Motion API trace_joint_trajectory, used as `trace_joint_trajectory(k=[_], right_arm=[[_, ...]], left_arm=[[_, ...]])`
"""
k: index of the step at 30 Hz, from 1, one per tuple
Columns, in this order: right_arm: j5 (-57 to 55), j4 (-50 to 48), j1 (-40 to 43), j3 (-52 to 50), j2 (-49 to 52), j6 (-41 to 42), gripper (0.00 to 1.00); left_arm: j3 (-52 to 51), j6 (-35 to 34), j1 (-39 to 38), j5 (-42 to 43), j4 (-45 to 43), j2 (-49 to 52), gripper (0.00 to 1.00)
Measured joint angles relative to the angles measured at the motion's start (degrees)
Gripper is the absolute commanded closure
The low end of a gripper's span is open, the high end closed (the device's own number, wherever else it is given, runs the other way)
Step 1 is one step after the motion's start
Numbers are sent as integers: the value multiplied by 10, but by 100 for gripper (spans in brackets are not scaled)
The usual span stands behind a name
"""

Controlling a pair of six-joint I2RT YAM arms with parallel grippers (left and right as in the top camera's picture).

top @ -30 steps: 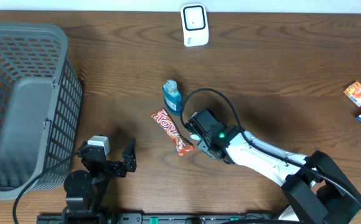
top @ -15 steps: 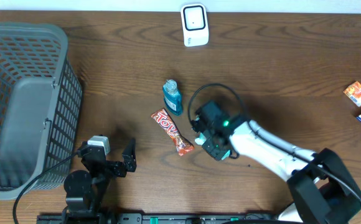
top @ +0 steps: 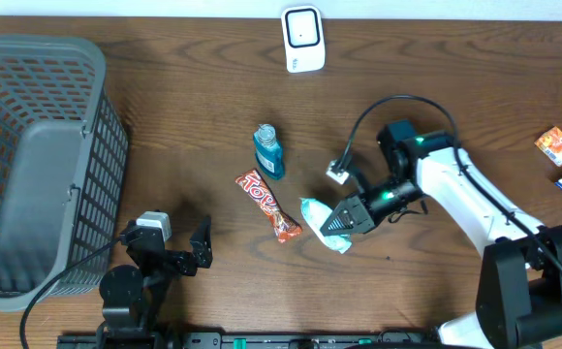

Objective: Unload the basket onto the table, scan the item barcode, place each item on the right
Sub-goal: 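Lift the wipes pack and turn it with the right gripper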

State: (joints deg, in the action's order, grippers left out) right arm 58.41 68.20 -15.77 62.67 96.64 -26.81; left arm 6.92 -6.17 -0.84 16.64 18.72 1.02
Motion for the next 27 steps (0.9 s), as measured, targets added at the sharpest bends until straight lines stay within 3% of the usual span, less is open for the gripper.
trace_joint_trajectory(k=[11,27], right_arm=[[237,112,9,0,0,13,99],[282,108,10,0,0,30,99]], left_arm=[[0,0,0,0,0,0,2],[0,0,0,0,0,0,2]])
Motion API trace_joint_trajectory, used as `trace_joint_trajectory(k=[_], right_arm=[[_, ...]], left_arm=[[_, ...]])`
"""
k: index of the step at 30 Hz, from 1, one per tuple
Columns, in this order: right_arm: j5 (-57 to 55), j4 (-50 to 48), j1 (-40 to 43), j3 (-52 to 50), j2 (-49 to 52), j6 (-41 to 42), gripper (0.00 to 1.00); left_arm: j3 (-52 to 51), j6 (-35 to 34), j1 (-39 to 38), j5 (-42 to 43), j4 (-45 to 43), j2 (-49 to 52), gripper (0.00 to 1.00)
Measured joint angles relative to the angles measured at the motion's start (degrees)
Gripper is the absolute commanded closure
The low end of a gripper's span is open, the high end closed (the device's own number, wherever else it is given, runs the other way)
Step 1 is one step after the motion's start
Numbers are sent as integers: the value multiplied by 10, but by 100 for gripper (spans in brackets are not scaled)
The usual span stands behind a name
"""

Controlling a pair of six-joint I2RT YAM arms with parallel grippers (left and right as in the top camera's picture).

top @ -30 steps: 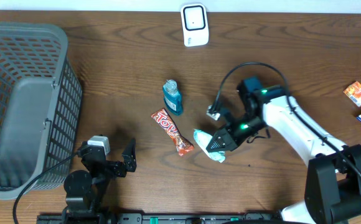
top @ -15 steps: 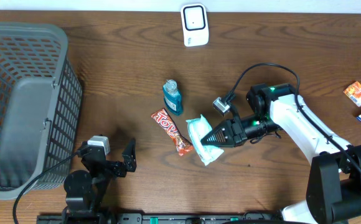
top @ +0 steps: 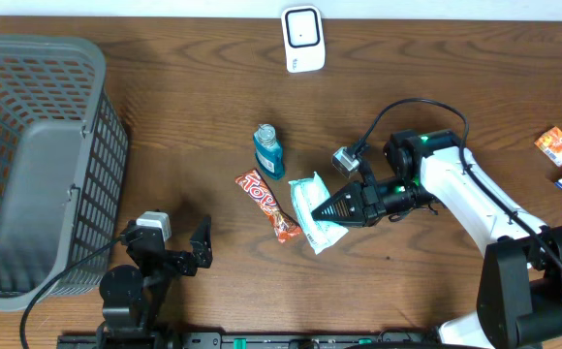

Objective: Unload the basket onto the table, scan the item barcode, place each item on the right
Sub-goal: 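Lift the wipes pack and turn it with the right gripper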

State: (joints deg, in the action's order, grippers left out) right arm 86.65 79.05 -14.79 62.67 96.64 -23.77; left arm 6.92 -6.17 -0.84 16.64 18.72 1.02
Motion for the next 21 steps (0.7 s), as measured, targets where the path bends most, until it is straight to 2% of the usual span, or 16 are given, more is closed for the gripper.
trace_joint_trajectory(k=[15,21], right_arm=[[1,9,0,0,0,-10,99],[-24,-31,0,0,0,-38,99]], left_arm=[[0,0,0,0,0,0,2],[0,0,0,0,0,0,2]])
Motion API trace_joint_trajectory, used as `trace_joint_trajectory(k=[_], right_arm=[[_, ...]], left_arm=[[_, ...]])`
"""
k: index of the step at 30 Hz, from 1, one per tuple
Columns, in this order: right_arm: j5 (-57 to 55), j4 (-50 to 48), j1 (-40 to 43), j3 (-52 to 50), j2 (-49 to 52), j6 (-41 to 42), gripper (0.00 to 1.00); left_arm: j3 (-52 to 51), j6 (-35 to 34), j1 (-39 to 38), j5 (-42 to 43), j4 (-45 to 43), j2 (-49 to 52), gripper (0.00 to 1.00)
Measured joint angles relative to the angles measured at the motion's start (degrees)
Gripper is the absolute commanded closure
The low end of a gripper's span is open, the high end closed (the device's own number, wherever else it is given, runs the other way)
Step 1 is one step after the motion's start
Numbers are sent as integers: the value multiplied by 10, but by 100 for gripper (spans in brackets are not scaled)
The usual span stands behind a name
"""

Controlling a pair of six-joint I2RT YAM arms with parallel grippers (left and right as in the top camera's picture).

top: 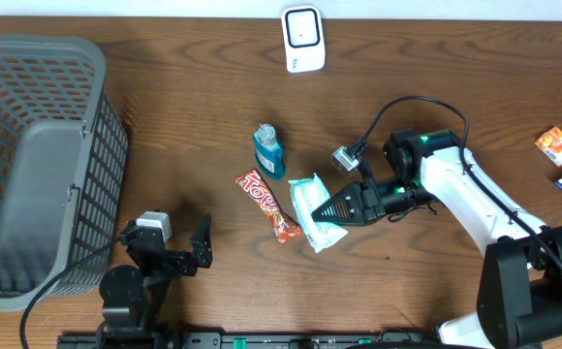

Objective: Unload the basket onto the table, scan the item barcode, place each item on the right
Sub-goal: 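Lift the wipes pack and turn it with the right gripper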

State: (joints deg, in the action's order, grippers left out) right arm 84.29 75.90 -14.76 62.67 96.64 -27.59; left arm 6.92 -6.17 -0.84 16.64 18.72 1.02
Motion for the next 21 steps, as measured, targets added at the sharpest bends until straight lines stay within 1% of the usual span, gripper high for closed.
trace_joint_trajectory(k=[5,8,14,21], right_arm=[[-61,-59,10,0,0,4,98],[-122,-105,23,0,0,34,98],[-267,-201,50,0,0,142,98],[-410,-314,55,0,0,277,99]], left_arm=[[0,0,0,0,0,0,2],[0,0,0,0,0,0,2],[0,0,0,0,0,0,2],[0,0,0,0,0,0,2]])
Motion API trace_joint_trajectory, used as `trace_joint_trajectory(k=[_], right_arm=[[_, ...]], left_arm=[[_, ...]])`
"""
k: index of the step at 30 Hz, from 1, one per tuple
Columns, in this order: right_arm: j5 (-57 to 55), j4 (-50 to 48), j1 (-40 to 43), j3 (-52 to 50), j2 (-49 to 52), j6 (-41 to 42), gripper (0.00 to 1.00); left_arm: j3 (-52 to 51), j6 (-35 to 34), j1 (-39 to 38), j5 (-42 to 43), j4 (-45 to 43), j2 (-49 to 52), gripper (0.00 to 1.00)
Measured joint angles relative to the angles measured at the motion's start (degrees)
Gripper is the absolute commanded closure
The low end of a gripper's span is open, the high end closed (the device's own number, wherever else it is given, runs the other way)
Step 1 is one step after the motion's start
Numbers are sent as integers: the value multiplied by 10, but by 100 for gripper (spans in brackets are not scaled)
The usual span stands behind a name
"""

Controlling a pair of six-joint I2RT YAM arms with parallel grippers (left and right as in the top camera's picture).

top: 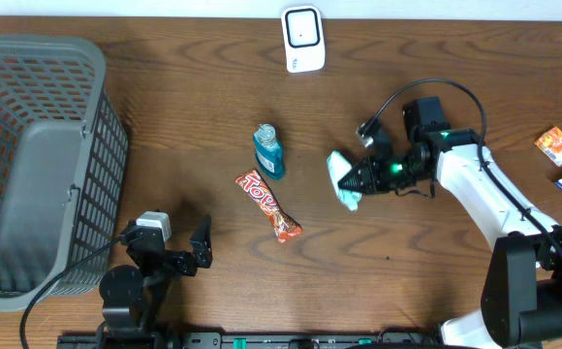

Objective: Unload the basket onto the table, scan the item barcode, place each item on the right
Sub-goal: 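Lift the wipes pack and turn it with the right gripper, then hold the wipes pack in front of the white scanner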

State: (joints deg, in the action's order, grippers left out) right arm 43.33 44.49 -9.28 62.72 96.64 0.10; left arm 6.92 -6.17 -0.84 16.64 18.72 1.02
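My right gripper is shut on a white and teal packet, held lifted and tilted right of the table's centre. The white barcode scanner stands at the far edge, up and left of the packet. An orange candy bar and a small blue bottle rest on the wood to the left of the packet. My left gripper sits parked near the front left, open with nothing in it.
A grey mesh basket fills the left side. More snack packets lie at the right edge. The right arm's cable loops above its wrist.
My right gripper has moved right and toward the far side, and the packet has come up off the table with it, away from the candy bar. The left arm has not moved.
First my right gripper was down on the packet beside the candy bar's lower end. Then the packet lay turned, longer side showing, with the fingers on its right edge, and stayed so. Now it hangs lifted in the gripper, further right and nearer the scanner.
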Motion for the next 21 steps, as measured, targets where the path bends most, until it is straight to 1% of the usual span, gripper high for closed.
trace_joint_trajectory(k=[4,7,11,14,17,21], right_arm=[[-82,-68,0,14,1,59,99],[-134,-108,-1,35,1,88,99],[-168,-126,-9,88,13,107,99],[-178,-126,-26,150,45,115,99],[-186,-127,-47,226,99,117,99],[-221,-125,-70,350,199,115,99]], left_arm=[[0,0,0,0,0,0,2],[0,0,0,0,0,0,2],[0,0,0,0,0,0,2],[0,0,0,0,0,0,1],[0,0,0,0,0,0,2],[0,0,0,0,0,0,2]])
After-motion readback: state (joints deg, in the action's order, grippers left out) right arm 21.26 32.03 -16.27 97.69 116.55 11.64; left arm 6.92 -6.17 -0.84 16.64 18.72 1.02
